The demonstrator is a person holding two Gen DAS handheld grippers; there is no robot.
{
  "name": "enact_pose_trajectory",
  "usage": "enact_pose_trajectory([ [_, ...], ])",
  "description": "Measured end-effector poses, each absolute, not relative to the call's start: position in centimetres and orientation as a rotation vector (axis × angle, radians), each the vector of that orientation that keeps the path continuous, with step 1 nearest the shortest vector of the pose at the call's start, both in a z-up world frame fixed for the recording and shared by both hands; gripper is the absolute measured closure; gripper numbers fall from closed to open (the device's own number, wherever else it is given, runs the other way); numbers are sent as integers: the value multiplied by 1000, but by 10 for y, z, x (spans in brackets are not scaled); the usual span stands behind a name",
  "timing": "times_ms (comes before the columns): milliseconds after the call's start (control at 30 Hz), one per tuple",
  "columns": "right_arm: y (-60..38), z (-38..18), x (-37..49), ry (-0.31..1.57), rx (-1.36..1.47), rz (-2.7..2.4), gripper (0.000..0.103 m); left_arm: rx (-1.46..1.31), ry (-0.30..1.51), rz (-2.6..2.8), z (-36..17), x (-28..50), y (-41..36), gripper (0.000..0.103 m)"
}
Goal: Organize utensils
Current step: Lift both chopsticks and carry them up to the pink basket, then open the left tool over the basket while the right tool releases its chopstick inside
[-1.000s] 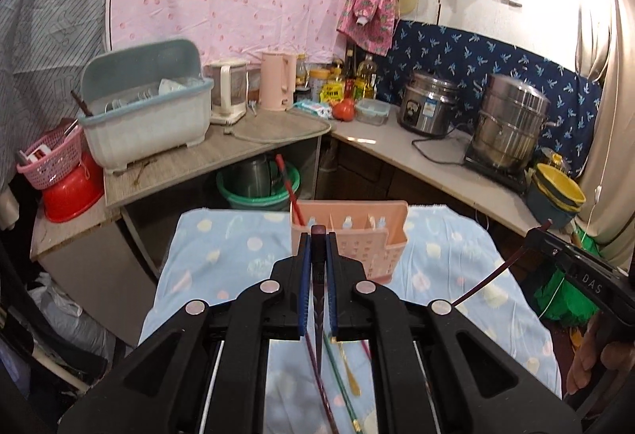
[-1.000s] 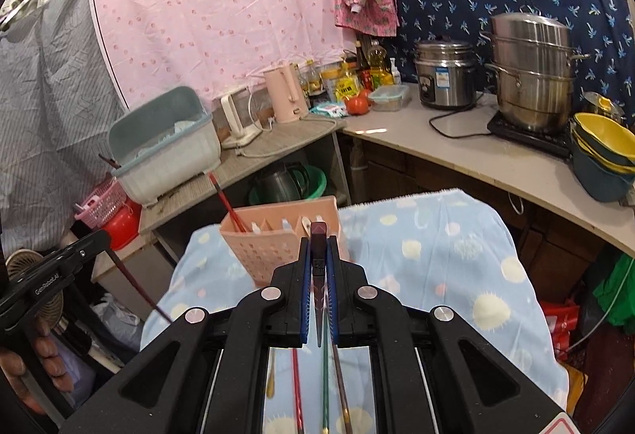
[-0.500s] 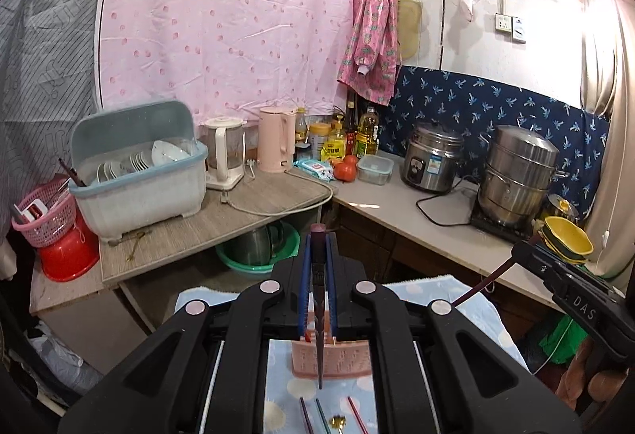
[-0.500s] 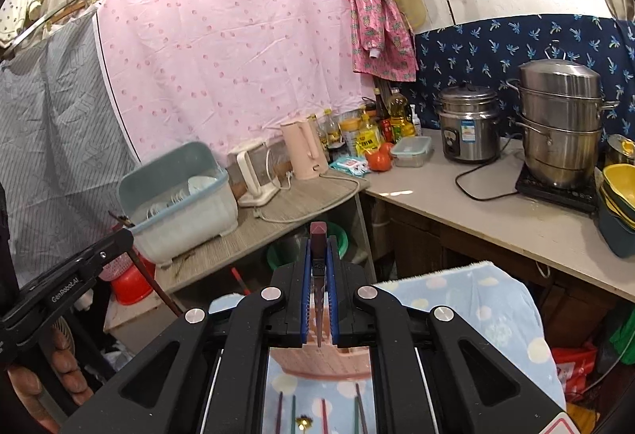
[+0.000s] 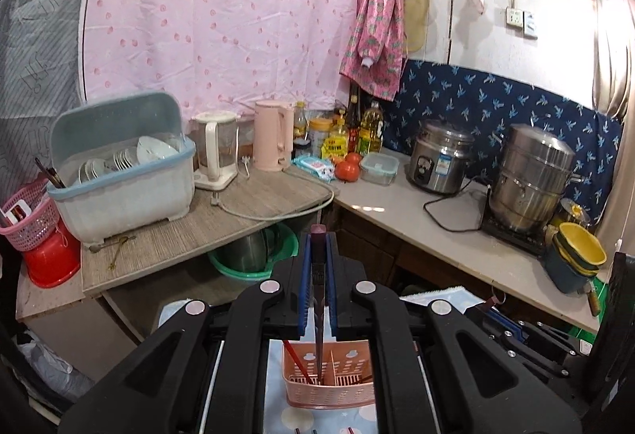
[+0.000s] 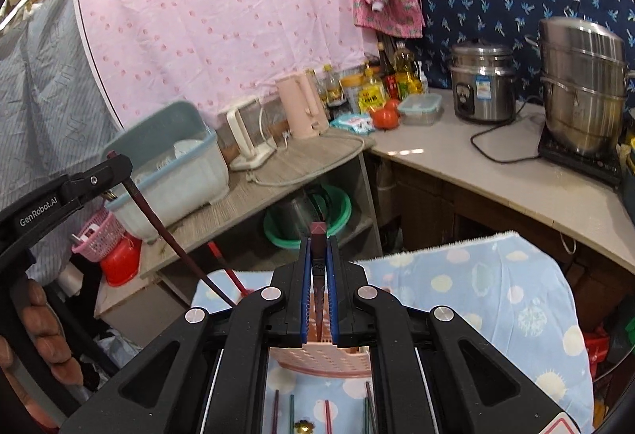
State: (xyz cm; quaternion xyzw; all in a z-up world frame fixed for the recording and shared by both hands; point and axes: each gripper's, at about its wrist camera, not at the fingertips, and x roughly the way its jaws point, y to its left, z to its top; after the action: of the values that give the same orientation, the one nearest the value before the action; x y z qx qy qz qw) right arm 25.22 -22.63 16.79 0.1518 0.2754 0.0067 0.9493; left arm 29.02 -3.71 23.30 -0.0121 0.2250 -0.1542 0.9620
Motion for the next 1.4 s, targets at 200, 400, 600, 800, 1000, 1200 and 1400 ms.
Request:
enact_pose_trajectory([
  [200,-228,143,259,616,312,7,96,-23,532,-305,198,304,-42,96],
  [400,-226,135,258,634,312,6,95,-27,574,-294,179,310,-38,96],
  [600,-221,135,257,635,309,11,96,-40,597,-281,170,313,-30,96],
  [800,-220,133,259,641,306,8,96,-41,614,-273,162,314,-28,96],
  [1000,-228,129,250,624,313,-62,68,-30,612,-246,156,307,-28,66],
  [1200,-237,128,231,612,338,-68,61,-48,610,-234,152,293,-23,55],
  [1400,-238,122,207,629,347,-53,61,-49,615,-234,148,271,-19,55],
])
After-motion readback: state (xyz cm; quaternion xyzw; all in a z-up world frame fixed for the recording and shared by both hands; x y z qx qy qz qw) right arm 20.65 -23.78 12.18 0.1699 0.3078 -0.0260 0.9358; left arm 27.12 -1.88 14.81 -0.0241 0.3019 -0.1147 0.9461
